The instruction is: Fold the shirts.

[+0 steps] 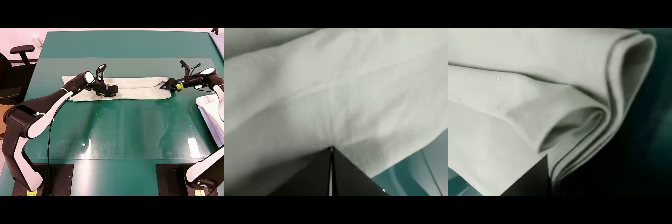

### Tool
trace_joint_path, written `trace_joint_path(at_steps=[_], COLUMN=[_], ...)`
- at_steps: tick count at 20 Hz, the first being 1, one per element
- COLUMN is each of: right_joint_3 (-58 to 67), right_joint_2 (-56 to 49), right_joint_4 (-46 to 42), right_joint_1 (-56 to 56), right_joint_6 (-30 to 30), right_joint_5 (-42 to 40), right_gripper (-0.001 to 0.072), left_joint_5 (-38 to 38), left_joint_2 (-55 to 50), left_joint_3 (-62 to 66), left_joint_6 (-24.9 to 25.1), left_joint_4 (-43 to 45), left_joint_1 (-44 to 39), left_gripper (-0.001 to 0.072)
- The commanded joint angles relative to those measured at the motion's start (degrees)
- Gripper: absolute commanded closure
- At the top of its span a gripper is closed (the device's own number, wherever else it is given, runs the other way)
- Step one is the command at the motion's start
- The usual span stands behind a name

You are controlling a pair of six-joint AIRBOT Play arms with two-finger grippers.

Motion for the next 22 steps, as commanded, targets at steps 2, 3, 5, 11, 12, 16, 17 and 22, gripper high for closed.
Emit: trace_joint_path(at_steps=[2,3,5,11,12,16,17,22], right_joint_3=[0.09,0.09,0.09,0.09,0.09,0.09,0.09,0.07], right_joint_2=[3.06,4.55,8.24,18.43,19.80,25.14,26.05,26.80], right_joint_4=[1.14,2.21,4.13,6.86,6.86,6.82,6.80,6.78], right_joint_1=[1.20,1.20,1.49,6.71,7.85,13.73,15.39,23.15], right_joint_6=[-0.31,-0.46,-0.48,0.83,1.68,6.32,7.23,10.29], right_joint_5=[-2.14,-0.74,1.95,2.78,2.73,1.70,0.48,-4.13], right_gripper=[0.0694,0.0694,0.0694,0.0695,0.0695,0.0695,0.0695,0.0694], left_joint_5=[-0.42,-0.28,0.35,4.66,5.14,7.23,7.45,7.61], left_joint_2=[-0.15,-0.15,-0.20,-0.83,-1.29,-3.02,-3.69,-7.02], left_joint_3=[-0.02,-0.02,-0.02,0.15,0.15,1.40,2.62,9.77], left_joint_6=[-0.07,-0.09,-0.07,-0.28,-0.31,-0.11,-0.09,-0.28], left_joint_4=[0.39,0.28,-0.28,-2.05,-3.19,-6.19,-6.38,-8.50], left_joint_1=[-0.07,-0.07,-0.55,-6.25,-7.04,-10.27,-11.06,-14.62], left_gripper=[0.0680,0.0681,0.0681,0.0681,0.0681,0.0681,0.0681,0.0681])
